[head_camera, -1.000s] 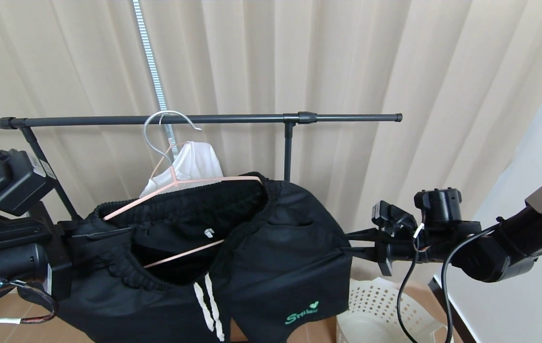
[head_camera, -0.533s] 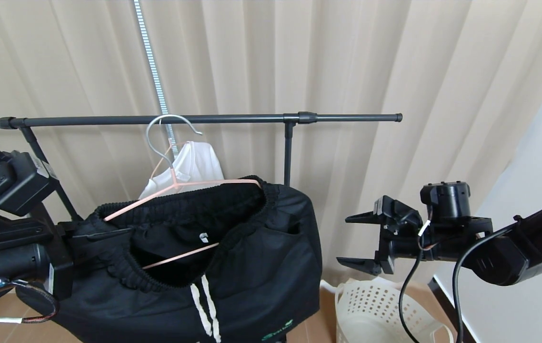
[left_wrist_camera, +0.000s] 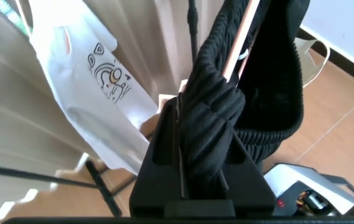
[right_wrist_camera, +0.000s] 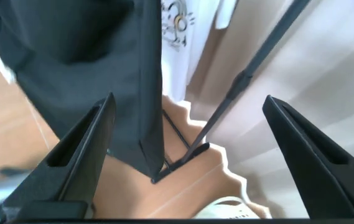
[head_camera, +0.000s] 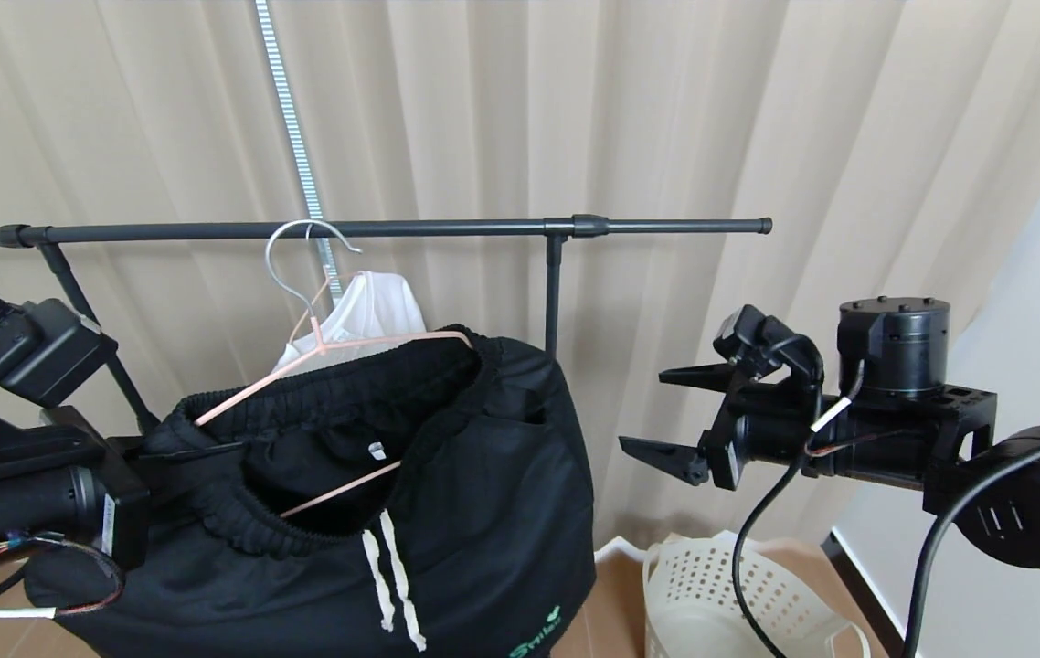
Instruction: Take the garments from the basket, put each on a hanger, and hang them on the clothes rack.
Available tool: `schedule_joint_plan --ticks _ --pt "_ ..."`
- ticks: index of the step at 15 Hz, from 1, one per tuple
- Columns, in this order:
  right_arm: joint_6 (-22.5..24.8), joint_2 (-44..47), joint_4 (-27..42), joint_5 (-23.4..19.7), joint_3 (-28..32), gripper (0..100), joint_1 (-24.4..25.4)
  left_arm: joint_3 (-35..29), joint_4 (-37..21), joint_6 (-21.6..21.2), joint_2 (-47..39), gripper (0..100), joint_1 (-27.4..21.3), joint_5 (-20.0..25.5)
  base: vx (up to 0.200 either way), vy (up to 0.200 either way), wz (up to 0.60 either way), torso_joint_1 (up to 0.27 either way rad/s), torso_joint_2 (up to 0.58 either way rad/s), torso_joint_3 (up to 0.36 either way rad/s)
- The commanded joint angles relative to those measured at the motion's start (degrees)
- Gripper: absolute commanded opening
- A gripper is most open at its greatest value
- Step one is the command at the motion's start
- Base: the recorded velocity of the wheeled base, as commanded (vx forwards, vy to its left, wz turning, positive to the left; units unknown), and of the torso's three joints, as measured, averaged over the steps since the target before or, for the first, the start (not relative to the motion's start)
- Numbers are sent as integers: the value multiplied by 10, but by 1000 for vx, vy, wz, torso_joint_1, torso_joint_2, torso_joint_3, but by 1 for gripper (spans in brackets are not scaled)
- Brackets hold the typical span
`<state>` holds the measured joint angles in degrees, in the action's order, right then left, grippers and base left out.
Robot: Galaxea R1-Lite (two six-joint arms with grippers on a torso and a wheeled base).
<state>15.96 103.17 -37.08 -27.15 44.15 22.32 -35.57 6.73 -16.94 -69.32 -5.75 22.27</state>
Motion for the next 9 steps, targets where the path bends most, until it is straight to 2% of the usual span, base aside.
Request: schedule_joint_plan --ticks 1,4,5,6,9 --pt "-8 -54 -4 10 -3 100 15 1 0 15 -7 0 -1 -4 0 0 0 0 0 0" --pt "-7 -99 1 43 -10 100 16 -8 0 83 -35 0 -19 -87 0 0 0 0 0 0" --pt "-7 -99 1 43 -10 100 16 -8 0 83 -35 0 -19 -87 0 0 0 0 0 0" --pt "-7 -107 -3 61 -13 100 15 -22 0 118 -39 0 -28 -111 0 0 0 0 0 0" --pt "-7 -109 -3 63 -13 100 15 -49 -24 147 -52 0 -31 -114 0 0 0 0 0 0"
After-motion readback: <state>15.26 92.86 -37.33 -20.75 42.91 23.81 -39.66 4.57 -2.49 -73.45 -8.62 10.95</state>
